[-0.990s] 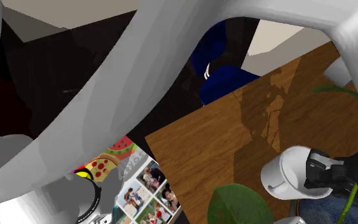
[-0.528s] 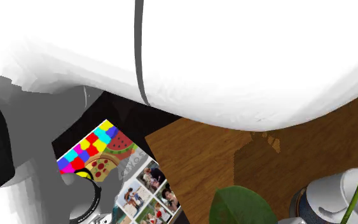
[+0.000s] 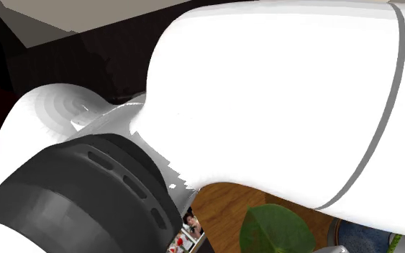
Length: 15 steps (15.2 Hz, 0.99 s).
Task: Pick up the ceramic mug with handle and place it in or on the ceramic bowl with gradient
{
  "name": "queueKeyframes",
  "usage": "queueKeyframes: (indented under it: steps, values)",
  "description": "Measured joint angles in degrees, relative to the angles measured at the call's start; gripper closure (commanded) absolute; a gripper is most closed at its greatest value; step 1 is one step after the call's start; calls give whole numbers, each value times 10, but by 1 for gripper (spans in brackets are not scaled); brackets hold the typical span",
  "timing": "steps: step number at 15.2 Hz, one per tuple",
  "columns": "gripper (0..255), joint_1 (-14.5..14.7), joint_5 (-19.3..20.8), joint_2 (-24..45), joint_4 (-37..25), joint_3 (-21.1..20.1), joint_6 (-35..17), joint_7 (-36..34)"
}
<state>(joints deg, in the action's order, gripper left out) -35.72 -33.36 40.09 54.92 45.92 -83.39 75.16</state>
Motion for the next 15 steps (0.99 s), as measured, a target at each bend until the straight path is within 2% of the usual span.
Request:
queueKeyframes:
  steps: [15]
  values:
    - [255, 52, 1, -8, 146, 5, -119, 32]
